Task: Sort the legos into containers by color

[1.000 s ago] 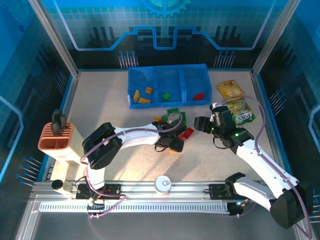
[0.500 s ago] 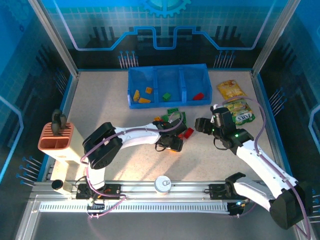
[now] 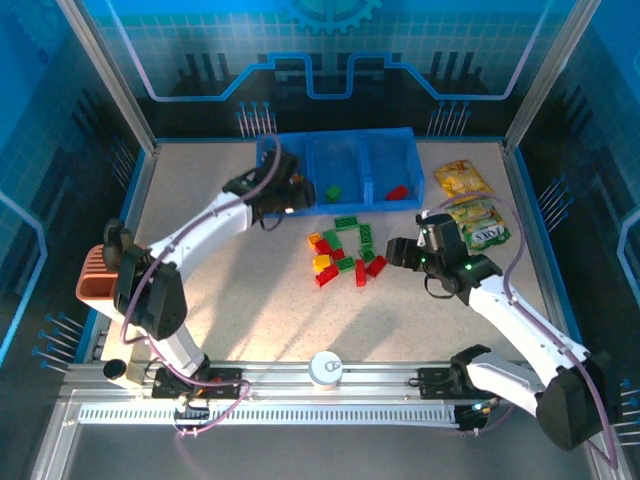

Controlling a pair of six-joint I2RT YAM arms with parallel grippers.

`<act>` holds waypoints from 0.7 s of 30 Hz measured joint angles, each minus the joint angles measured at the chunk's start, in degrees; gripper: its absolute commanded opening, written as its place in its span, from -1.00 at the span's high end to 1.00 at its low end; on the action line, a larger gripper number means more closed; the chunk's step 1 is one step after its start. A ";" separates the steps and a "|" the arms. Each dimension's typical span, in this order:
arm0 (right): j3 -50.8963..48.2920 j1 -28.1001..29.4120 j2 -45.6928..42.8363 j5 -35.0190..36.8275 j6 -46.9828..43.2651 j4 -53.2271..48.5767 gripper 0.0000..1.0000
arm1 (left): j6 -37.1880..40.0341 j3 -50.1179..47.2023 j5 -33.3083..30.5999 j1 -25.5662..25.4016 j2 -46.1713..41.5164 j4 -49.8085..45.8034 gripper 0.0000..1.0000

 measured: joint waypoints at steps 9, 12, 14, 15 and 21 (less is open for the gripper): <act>2.73 5.53 10.97 -2.19 -1.31 -1.14 -0.42 | 3.89 17.14 -0.55 7.87 17.03 -1.60 -0.35; 5.29 9.62 15.13 -2.16 -1.57 -1.31 -0.38 | 5.05 19.10 -0.02 8.66 19.52 -2.82 -0.83; 6.69 11.56 17.75 -2.12 -1.53 -1.29 -0.34 | 5.38 19.41 0.46 8.98 19.71 -3.67 -0.89; 7.30 12.55 19.37 -2.05 -1.53 -1.11 -0.33 | 5.42 19.63 0.68 9.05 19.67 -3.91 -0.92; 11.17 15.45 27.63 -0.35 -1.09 -1.55 -0.06 | 5.38 12.85 1.64 7.91 12.66 -2.12 -0.89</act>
